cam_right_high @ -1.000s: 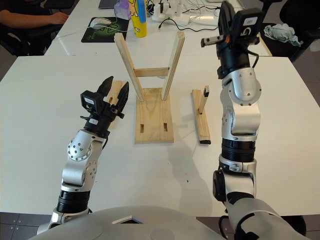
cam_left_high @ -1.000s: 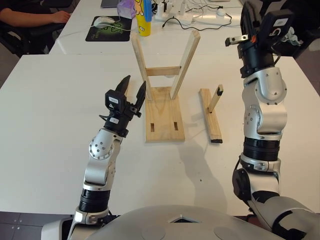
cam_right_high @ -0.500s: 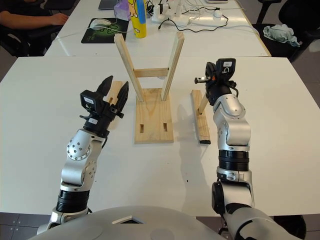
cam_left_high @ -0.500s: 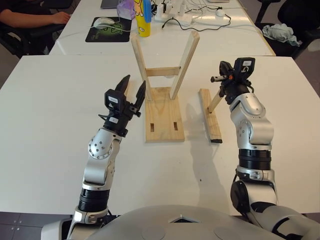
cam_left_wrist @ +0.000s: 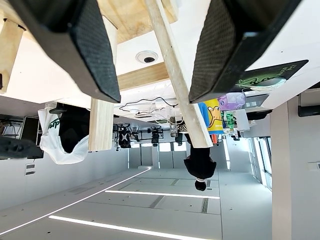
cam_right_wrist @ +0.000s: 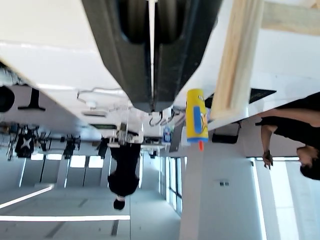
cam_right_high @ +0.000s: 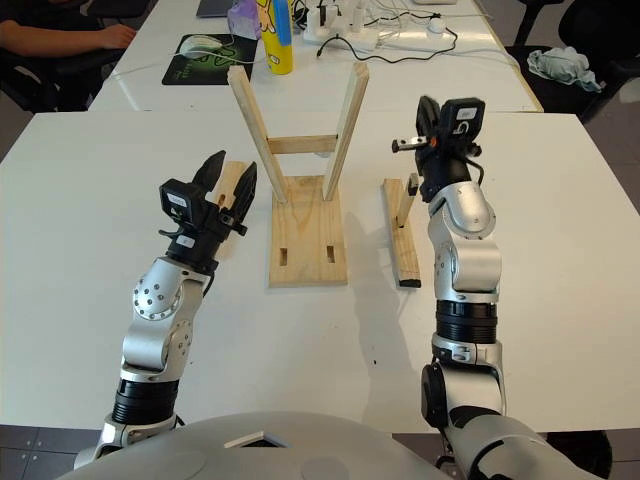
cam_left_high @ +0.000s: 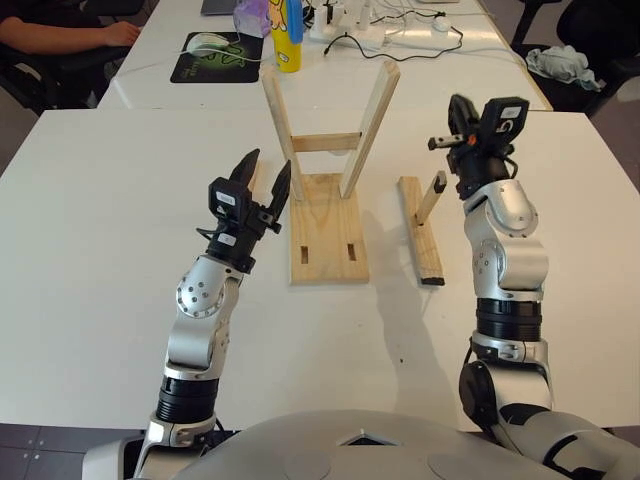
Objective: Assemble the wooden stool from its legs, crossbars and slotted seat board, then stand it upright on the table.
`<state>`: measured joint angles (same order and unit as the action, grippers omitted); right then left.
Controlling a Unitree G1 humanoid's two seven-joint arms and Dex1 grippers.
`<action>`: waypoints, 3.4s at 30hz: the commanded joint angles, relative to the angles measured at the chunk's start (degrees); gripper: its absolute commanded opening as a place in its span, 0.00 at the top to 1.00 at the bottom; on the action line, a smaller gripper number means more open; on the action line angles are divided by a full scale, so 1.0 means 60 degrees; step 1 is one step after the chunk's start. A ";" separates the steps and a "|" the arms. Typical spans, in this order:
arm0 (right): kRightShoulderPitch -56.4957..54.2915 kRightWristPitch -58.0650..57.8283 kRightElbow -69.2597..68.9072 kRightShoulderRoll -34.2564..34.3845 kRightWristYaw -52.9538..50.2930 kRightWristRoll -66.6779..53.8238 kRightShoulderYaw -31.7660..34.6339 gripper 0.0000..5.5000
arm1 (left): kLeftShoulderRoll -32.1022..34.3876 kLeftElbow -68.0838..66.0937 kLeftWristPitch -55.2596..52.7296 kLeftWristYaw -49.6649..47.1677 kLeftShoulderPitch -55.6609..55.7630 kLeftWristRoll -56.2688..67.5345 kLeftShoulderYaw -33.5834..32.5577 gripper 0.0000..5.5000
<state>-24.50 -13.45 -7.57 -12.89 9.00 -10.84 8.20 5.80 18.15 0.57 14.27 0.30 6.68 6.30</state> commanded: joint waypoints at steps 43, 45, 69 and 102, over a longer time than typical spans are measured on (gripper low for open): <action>0.3840 -0.5375 -0.0925 -0.0772 -0.0110 0.0420 -0.1198 0.40 | 0.0239 -0.0096 -0.0187 0.0293 0.0100 0.0066 0.0009 0.54; 0.3884 -0.5614 -0.0872 -0.0806 -0.0005 0.0385 -0.1224 0.40 | 0.0221 -0.0113 -0.0184 0.0289 0.0122 0.0055 0.0023 0.54; 0.2876 -0.5127 0.0400 -0.3144 0.3721 -0.1329 0.0556 0.62 | -0.0059 -0.0214 -0.2479 0.1337 0.0340 0.3228 -0.0541 0.26; 0.2153 -0.8816 -0.0927 -0.6061 1.0445 -0.8164 0.1006 0.62 | 0.0665 0.0245 -0.8665 0.1789 0.1084 1.1215 -0.1405 0.02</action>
<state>-11.85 -65.76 -11.29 -50.18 72.86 -57.81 14.66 9.62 18.89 -51.28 24.97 5.46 74.06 -2.64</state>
